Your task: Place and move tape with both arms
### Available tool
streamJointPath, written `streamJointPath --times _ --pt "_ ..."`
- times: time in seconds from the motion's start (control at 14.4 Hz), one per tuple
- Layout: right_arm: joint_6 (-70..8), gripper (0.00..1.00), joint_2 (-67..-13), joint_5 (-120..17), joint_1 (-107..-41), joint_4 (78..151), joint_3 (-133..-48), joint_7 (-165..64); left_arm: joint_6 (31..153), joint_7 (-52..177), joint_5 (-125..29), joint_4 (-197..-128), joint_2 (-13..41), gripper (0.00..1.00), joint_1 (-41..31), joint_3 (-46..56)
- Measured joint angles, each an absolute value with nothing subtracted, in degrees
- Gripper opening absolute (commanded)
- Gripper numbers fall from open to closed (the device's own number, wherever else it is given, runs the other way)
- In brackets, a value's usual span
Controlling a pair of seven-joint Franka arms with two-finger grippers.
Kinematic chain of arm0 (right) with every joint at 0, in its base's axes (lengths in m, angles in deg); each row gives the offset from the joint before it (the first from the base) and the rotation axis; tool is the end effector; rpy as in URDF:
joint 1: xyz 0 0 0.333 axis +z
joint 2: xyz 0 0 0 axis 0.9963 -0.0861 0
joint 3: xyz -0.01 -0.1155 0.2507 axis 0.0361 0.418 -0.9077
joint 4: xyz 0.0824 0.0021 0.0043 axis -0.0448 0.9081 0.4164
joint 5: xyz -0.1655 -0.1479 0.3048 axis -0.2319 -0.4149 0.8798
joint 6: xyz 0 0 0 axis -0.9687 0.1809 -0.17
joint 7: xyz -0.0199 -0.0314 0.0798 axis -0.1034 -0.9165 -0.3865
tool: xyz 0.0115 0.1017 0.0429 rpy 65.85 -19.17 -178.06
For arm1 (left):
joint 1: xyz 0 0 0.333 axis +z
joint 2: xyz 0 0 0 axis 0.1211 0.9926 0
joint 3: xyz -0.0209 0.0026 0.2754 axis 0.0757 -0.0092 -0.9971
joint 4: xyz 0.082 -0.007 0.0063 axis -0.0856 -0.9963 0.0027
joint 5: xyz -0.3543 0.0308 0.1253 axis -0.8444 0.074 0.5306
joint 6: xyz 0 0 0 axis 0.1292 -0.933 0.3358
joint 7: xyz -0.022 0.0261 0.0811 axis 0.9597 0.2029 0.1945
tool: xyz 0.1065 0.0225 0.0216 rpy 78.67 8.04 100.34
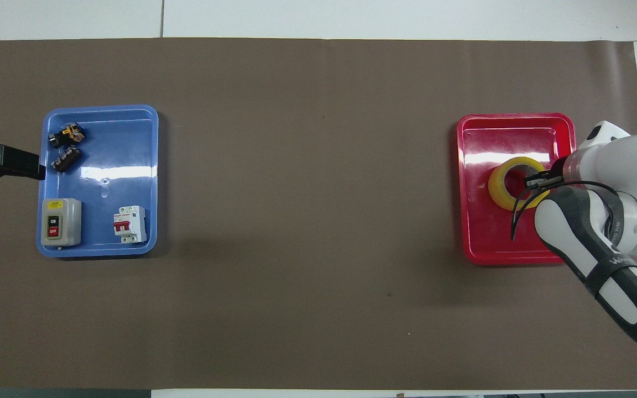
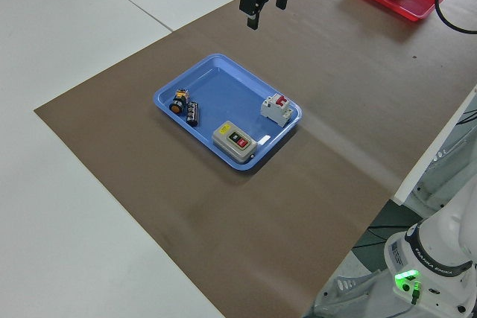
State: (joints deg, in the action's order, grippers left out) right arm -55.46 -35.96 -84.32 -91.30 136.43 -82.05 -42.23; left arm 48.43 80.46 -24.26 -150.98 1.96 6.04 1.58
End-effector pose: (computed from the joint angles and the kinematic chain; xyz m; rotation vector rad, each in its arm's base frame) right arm 0.5426 -0.0679 0.2775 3.0776 0.2919 0.1378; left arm 0.5318 -0.0060 0.5512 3.1211 -0.0717 -0.0089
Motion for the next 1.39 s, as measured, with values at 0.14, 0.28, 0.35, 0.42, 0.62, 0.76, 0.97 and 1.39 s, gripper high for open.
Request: streamJointPath --times 0.14,0.28,0.35,0.42,0.62,0.76,0.97,1.39 --pt "-55.6 1.0 -36.0 -84.3 -91.3 136.4 -82.1 -43.7 48.4 80.5 -24.3 -151.0 2.0 1.0 6.0 1.6" --pt "-55.5 1.0 -35.8 -84.3 -91.3 135.3 -82.2 -45.1 48.4 80.5 -24.3 -151.0 2.0 1.0 6.0 1.6" --pt "-54.2 1.0 -35.6 -84.3 -91.1 133.8 -82.5 -46.3 48.4 80.5 -24.3 -151.0 2.0 1.0 6.0 1.6" --pt "-50.7 1.0 -35.2 -84.3 -90.6 131.3 -82.7 -48.2 48.4 80.5 -24.3 -151.0 2.0 1.0 6.0 1.6" --pt "-36.6 1.0 -33.9 -84.8 -87.2 120.5 -82.9 -57.7 48.4 80.5 -24.3 -151.0 2.0 1.0 6.0 1.6" --pt "-29.9 1.0 -33.2 -86.0 -85.3 114.7 -83.0 -63.0 48.4 80.5 -24.3 -151.0 2.0 1.0 6.0 1.6" --pt "-19.5 1.0 -31.0 -86.1 -84.7 107.3 -83.0 -67.1 48.4 80.5 -24.3 -151.0 2.0 1.0 6.0 1.6" --pt "-2.8 1.0 -22.1 -86.0 -85.5 101.9 -82.5 -67.9 48.4 80.5 -24.3 -151.0 2.0 1.0 6.0 1.6"
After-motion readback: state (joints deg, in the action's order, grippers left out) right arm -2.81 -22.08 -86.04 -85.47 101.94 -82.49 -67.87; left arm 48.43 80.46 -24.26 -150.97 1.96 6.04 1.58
